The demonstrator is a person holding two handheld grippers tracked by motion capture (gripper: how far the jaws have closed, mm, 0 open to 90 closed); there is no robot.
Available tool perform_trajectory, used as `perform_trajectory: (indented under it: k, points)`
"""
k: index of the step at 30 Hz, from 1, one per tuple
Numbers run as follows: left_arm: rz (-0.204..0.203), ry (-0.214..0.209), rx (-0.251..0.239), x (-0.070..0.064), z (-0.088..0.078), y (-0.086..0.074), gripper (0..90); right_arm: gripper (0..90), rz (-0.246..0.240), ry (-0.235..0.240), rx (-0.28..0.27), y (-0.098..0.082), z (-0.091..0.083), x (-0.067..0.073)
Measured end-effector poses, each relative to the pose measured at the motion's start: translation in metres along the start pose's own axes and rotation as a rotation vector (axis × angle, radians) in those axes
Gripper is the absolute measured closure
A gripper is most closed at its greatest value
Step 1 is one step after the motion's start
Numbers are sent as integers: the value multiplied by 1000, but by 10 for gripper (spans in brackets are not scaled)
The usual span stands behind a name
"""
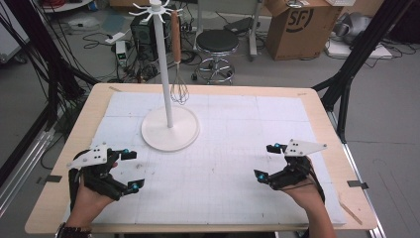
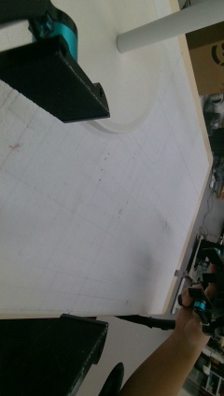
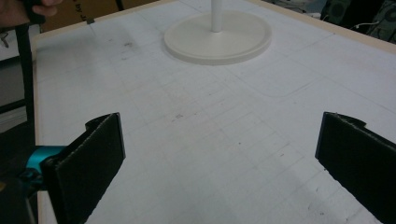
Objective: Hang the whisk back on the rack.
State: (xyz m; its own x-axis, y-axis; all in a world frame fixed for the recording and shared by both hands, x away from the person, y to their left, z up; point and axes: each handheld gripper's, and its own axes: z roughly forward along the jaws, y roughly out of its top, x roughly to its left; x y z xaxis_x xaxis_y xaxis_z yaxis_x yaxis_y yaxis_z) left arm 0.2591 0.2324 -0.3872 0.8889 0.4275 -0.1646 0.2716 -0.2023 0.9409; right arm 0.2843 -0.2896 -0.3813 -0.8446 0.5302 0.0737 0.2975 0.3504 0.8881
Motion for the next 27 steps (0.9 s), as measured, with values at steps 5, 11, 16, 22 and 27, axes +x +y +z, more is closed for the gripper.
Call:
perform_trajectory:
  k: [5, 11, 16, 22, 27]
  points:
    - [9, -5, 25, -3, 6, 0, 16, 6, 2, -5, 4, -3, 0, -1]
    - [13, -8, 22, -5, 6, 1, 16, 6, -1, -4, 27, -4, 3, 0]
    - [12, -10, 17, -4, 4, -1, 16, 6, -6, -8, 33, -2, 5, 4]
    - [7, -9, 18, -2, 4, -2, 16, 6, -1, -7, 32, -1, 5, 3]
    - [2, -5, 15, -2, 3, -3, 16, 6, 4, -1, 40, -2, 8, 3]
